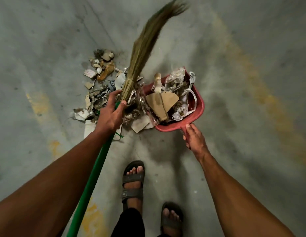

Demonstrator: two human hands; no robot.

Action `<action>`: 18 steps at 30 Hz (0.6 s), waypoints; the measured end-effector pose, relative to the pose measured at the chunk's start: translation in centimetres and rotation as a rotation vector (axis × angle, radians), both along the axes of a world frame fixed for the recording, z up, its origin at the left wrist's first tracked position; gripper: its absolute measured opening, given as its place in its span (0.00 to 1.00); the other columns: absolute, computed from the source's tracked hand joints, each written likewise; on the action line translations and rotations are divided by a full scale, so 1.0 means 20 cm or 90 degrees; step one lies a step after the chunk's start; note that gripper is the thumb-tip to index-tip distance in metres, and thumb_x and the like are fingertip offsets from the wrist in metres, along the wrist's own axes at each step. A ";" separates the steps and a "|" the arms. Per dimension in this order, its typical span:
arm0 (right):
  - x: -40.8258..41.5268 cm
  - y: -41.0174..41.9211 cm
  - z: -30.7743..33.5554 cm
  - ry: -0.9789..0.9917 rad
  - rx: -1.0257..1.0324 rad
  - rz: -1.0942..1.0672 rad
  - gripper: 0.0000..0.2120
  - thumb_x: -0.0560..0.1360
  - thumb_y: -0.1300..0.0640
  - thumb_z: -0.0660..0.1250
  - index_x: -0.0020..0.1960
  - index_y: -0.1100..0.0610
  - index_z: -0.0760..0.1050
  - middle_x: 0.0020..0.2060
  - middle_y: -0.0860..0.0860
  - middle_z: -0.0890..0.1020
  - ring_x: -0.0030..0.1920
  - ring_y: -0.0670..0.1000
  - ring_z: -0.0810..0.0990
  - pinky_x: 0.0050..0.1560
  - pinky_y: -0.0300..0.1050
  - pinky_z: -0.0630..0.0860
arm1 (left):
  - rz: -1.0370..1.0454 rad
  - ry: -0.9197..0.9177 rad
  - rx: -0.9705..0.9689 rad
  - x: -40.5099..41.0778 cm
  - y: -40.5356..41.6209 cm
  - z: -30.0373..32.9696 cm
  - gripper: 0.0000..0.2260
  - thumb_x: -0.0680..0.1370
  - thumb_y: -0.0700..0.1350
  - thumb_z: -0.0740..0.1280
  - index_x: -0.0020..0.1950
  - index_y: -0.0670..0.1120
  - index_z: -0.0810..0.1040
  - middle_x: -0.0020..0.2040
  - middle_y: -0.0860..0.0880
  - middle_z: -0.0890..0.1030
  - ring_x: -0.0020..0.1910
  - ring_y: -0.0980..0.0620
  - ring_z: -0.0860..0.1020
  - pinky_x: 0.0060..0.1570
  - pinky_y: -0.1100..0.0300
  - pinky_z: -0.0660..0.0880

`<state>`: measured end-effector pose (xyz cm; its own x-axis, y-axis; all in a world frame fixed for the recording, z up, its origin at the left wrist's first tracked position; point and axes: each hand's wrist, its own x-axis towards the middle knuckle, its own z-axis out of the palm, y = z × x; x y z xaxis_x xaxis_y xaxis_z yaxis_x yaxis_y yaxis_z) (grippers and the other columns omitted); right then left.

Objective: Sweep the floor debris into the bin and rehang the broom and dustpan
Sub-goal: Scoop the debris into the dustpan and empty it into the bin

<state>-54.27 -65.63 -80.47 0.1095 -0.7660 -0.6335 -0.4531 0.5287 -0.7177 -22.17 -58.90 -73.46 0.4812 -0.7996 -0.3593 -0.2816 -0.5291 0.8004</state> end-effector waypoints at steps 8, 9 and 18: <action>-0.35 0.28 0.33 -0.045 0.005 -0.038 0.13 0.86 0.43 0.59 0.51 0.47 0.79 0.33 0.52 0.76 0.27 0.45 0.69 0.26 0.39 0.64 | 0.068 0.014 0.096 -0.33 0.21 0.24 0.19 0.87 0.55 0.59 0.78 0.59 0.63 0.47 0.46 0.81 0.36 0.46 0.81 0.28 0.57 0.77; -0.40 0.32 0.37 -0.048 0.005 -0.041 0.14 0.86 0.43 0.58 0.53 0.48 0.79 0.34 0.51 0.76 0.27 0.45 0.69 0.26 0.39 0.64 | 0.076 0.033 0.100 -0.39 0.25 0.25 0.20 0.86 0.54 0.60 0.78 0.59 0.63 0.46 0.45 0.80 0.35 0.46 0.80 0.26 0.57 0.76; -0.77 0.68 0.54 -0.049 -0.010 -0.089 0.14 0.87 0.43 0.57 0.51 0.47 0.78 0.34 0.52 0.76 0.27 0.45 0.69 0.25 0.38 0.65 | 0.049 0.094 0.125 -0.86 0.61 0.32 0.21 0.86 0.55 0.61 0.78 0.63 0.62 0.45 0.40 0.81 0.34 0.46 0.78 0.26 0.56 0.76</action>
<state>-69.72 -52.07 -69.74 0.0489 -0.7867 -0.6153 -0.3184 0.5716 -0.7562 -39.27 -46.79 -67.11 0.4691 -0.6706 -0.5747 -0.1227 -0.6939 0.7096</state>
